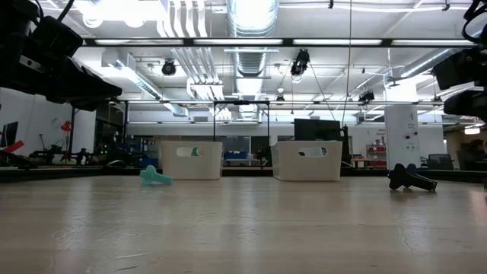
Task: Pick and place Stapler, Stapler remover, tape
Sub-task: Put the right blue staple remover into the black bin
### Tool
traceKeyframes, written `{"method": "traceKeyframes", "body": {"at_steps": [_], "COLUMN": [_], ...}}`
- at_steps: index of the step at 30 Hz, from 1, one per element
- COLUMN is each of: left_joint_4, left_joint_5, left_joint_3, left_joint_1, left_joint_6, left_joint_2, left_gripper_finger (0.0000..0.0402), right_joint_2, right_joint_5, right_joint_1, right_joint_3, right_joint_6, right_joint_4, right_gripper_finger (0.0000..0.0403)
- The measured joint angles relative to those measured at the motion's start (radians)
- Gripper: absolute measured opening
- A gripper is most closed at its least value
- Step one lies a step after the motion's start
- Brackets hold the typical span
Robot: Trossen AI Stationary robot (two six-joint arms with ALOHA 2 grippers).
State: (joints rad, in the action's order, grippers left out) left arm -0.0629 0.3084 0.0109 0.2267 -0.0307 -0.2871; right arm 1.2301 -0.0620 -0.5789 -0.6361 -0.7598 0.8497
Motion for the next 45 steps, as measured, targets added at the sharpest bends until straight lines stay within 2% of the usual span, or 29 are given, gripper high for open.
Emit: {"method": "traceKeyframes", "body": {"at_steps": [5,12,22,29,33,40,45], "left_joint_4": [0.000,0.000,0.000,0.000,0.000,0.000,0.000], "left_joint_5": [0.000,0.000,0.000,0.000,0.000,0.000,0.000], "left_joint_3": [0.000,0.000,0.000,0.000,0.000,0.000,0.000], "left_joint_1": [0.000,0.000,0.000,0.000,0.000,0.000,0.000], "left_joint_6": [0.000,0.000,0.000,0.000,0.000,0.000,0.000], "left_joint_2": [0.000,0.000,0.000,0.000,0.000,0.000,0.000], "left_gripper_finger": [0.0012,0.0012,0.0012,0.0012,0.0012,0.0012,0.0012], "right_joint_2": [0.000,0.002,0.002,0.004,0.003,0.002,0.002], "right_joint_5": [-0.042,-0.011,-0.004,-0.019,-0.072,-0.225,-0.275], "right_joint_1": [0.021,0.032,0.033,0.033,0.034,0.034,0.034], "right_joint_3": [0.000,0.000,-0.006,-0.005,-0.013,-0.039,-0.041], "right_joint_6": [0.031,0.067,0.086,0.074,0.088,0.189,0.283], "right_joint_4": [-0.001,-0.013,-0.109,-0.171,-0.224,-0.340,-0.456], "right_gripper_finger": [0.0119,0.0096,0.0013,0.0008,0.0008,0.0008,0.0008]}}
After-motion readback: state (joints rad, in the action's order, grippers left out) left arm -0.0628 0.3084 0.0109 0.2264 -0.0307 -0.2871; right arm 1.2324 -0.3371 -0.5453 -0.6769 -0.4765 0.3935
